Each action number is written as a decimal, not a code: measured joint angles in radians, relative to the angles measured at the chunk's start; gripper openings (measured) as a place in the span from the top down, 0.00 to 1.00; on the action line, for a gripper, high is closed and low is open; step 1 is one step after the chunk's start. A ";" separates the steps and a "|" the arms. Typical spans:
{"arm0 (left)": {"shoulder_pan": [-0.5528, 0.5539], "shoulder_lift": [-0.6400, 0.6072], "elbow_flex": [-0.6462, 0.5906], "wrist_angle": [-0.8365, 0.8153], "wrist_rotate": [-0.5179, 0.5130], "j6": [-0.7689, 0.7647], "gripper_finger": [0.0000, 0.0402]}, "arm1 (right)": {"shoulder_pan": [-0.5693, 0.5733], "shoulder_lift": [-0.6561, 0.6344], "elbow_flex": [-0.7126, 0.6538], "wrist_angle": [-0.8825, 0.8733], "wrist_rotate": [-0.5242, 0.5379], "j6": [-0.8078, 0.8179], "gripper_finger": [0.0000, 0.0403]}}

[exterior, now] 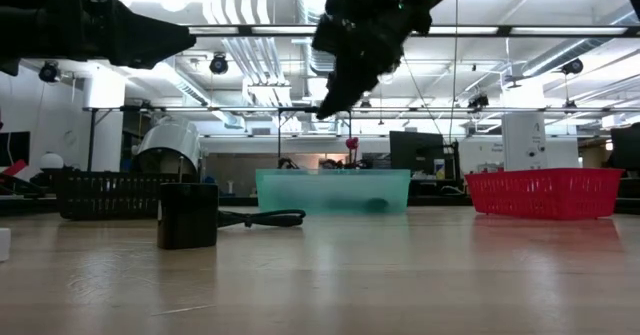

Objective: Pick and place items into bin
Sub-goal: Put the black charger cable into the blue bin

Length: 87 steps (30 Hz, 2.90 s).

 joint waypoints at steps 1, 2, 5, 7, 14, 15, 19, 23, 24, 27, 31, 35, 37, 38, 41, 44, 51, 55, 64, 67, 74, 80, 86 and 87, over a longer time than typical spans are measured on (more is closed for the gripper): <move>0.000 0.000 0.000 0.000 0.000 0.000 0.53 | 0.025 0.000 -0.001 0.008 0.000 -0.012 0.69; 0.000 0.000 0.000 0.000 0.000 0.000 0.53 | 0.050 0.000 -0.005 0.021 0.000 -0.023 0.68; 0.000 0.000 0.000 0.000 0.000 0.000 0.53 | 0.126 0.001 -0.031 0.071 0.002 -0.062 0.65; 0.000 0.000 0.000 0.000 0.000 0.000 0.53 | 0.171 0.002 -0.048 0.099 0.003 -0.084 0.64; 0.000 0.000 0.000 0.000 0.000 0.000 0.53 | 0.273 0.002 -0.140 0.292 0.005 -0.106 0.60; 0.000 0.000 0.000 0.000 0.000 0.000 0.53 | 0.280 0.002 -0.158 0.329 0.005 -0.107 0.60; 0.000 0.000 0.000 0.000 0.000 0.000 0.53 | 0.286 0.002 -0.216 0.423 0.006 -0.106 0.60; 0.000 0.000 0.000 0.000 0.000 0.000 0.53 | 0.277 0.002 -0.256 0.480 0.008 -0.098 0.61; 0.000 0.000 0.000 0.000 0.000 0.000 0.53 | 0.276 0.006 -0.271 0.504 0.008 -0.100 0.62; 0.000 0.000 0.000 0.000 0.000 0.000 0.53 | 0.276 0.040 -0.298 0.580 0.008 -0.098 0.62; 0.000 -0.001 0.000 0.001 0.000 0.000 0.53 | 0.276 0.089 -0.292 0.605 0.008 -0.115 0.61; 0.000 0.001 0.000 0.000 0.000 0.000 0.53 | 0.275 0.143 -0.255 0.598 0.010 -0.076 0.61; 0.000 0.002 0.000 0.000 0.000 0.000 0.53 | 0.274 0.177 -0.232 0.599 0.017 -0.067 0.62; 0.000 0.002 0.000 0.000 0.000 0.000 0.53 | 0.274 0.194 -0.224 0.591 0.031 -0.066 0.62; 0.000 0.002 0.000 0.000 0.000 0.000 0.53 | 0.274 0.235 -0.193 0.562 0.065 -0.068 0.63; 0.000 0.002 0.000 0.000 0.000 0.000 0.53 | 0.270 0.257 -0.153 0.500 0.069 -0.068 0.64; 0.000 0.002 0.000 0.000 0.000 0.000 0.53 | 0.268 0.280 -0.086 0.340 0.089 -0.069 0.66; 0.000 0.002 0.000 -0.001 0.000 0.000 0.53 | 0.266 0.288 -0.076 0.324 0.096 -0.071 0.68; 0.000 0.002 0.000 -0.001 0.000 0.000 0.53 | 0.264 0.288 -0.082 0.295 0.138 -0.110 0.78; 0.000 0.002 0.000 -0.001 0.000 0.000 0.53 | 0.265 0.288 -0.082 0.279 0.138 -0.113 0.82; 0.000 0.002 0.000 0.000 0.000 0.000 0.53 | 0.265 0.288 -0.082 0.278 0.138 -0.134 0.92; 0.000 0.002 -0.001 -0.001 0.000 0.000 0.53 | 0.265 0.287 -0.062 0.237 0.138 -0.137 0.97; 0.000 0.002 -0.001 -0.001 0.000 0.000 0.53 | 0.265 0.278 0.018 0.128 0.185 -0.111 0.97; 0.000 0.002 -0.001 -0.001 0.000 0.000 0.53 | 0.265 0.273 0.035 0.106 0.217 -0.106 0.97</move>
